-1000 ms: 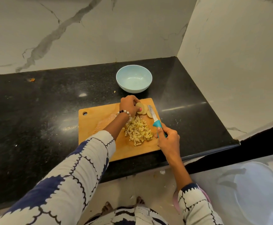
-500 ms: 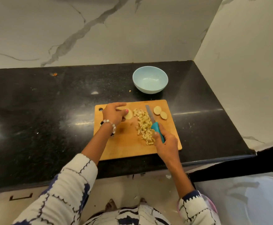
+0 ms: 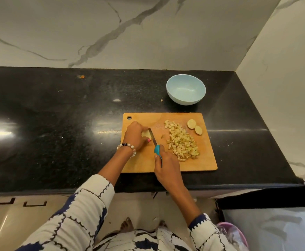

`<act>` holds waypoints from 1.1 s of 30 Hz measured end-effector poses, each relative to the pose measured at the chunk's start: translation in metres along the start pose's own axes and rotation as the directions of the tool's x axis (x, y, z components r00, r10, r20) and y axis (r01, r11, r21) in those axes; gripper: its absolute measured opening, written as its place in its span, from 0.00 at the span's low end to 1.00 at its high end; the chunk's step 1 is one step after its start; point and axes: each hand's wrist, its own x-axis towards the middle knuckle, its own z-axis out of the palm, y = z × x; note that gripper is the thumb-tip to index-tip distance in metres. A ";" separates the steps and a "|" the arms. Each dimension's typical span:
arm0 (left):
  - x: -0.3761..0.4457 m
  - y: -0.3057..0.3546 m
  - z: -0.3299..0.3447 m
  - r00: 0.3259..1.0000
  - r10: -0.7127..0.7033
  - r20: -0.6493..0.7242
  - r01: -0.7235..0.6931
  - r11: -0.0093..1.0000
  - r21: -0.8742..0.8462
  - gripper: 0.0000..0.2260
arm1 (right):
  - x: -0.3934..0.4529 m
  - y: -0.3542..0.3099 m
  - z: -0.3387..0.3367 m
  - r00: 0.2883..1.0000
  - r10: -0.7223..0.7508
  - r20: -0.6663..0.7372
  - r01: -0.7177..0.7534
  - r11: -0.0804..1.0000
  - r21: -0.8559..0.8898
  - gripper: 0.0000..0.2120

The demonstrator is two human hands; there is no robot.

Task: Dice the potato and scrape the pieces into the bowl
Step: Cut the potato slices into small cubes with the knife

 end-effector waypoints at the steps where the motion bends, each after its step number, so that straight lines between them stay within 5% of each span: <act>1: 0.001 -0.001 0.000 1.000 0.008 -0.001 -0.008 1.000 -0.004 0.26 | 0.001 -0.001 0.001 1.000 0.006 0.002 -0.006 1.000 -0.025 0.23; 14: -0.002 -0.007 0.007 0.997 0.069 -0.044 -0.071 0.997 -0.042 0.23 | -0.006 -0.025 0.013 0.975 0.139 0.173 -0.065 0.925 -0.374 0.30; 23: -0.006 -0.009 0.010 0.994 0.079 -0.080 -0.085 0.994 -0.069 0.23 | -0.039 -0.023 -0.002 0.939 0.203 0.277 -0.095 0.929 -0.359 0.31; 33: -0.005 -0.009 0.006 1.000 -0.008 -0.014 0.005 0.980 -0.198 0.26 | -0.010 -0.018 -0.013 0.991 0.095 0.092 -0.071 0.969 -0.237 0.26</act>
